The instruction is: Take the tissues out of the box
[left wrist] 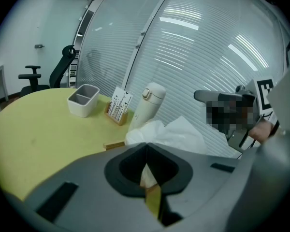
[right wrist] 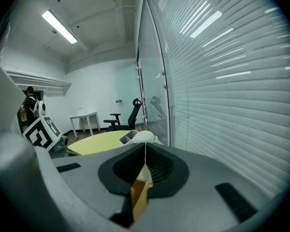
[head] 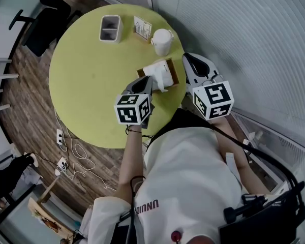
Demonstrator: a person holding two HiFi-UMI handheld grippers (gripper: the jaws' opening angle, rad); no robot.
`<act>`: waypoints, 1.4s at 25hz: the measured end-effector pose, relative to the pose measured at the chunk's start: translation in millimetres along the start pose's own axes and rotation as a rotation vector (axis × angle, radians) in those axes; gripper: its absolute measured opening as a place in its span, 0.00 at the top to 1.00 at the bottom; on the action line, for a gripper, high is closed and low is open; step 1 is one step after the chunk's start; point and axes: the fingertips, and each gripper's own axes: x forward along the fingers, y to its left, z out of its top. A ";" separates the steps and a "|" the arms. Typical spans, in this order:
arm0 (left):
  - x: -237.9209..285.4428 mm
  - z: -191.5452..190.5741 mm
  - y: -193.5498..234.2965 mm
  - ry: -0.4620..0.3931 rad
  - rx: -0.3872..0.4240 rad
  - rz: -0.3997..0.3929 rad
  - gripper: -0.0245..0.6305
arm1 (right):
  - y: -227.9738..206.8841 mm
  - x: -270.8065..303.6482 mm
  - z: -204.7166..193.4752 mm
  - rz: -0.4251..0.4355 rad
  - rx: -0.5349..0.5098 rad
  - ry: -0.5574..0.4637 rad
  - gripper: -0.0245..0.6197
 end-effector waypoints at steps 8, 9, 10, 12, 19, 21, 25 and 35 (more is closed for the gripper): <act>-7.5 3.6 -2.0 -0.024 -0.006 0.002 0.94 | 2.7 0.9 0.2 0.008 0.001 0.000 0.93; -8.4 4.4 -2.6 -0.028 -0.006 0.002 0.94 | 2.9 0.9 0.3 0.008 0.001 0.000 0.93; -9.4 5.0 -3.3 -0.031 -0.006 0.003 0.94 | 3.2 0.9 0.2 0.009 0.000 0.001 0.93; -11.4 5.7 -4.9 -0.034 -0.005 0.002 0.94 | 3.7 0.8 -0.4 0.009 -0.002 0.004 0.93; -17.4 7.5 -8.4 -0.048 -0.002 -0.001 0.94 | 4.3 1.3 -1.0 0.011 -0.005 0.007 0.93; -19.1 8.5 -9.8 -0.055 -0.002 -0.002 0.94 | 4.8 0.7 -0.7 0.014 -0.007 0.004 0.93; -22.5 11.0 -11.7 -0.066 0.000 -0.001 0.94 | 5.9 -0.5 1.7 0.017 -0.007 -0.010 0.93; -32.9 14.4 -12.5 -0.088 0.000 0.003 0.94 | 12.2 2.0 2.4 0.037 -0.017 -0.008 0.93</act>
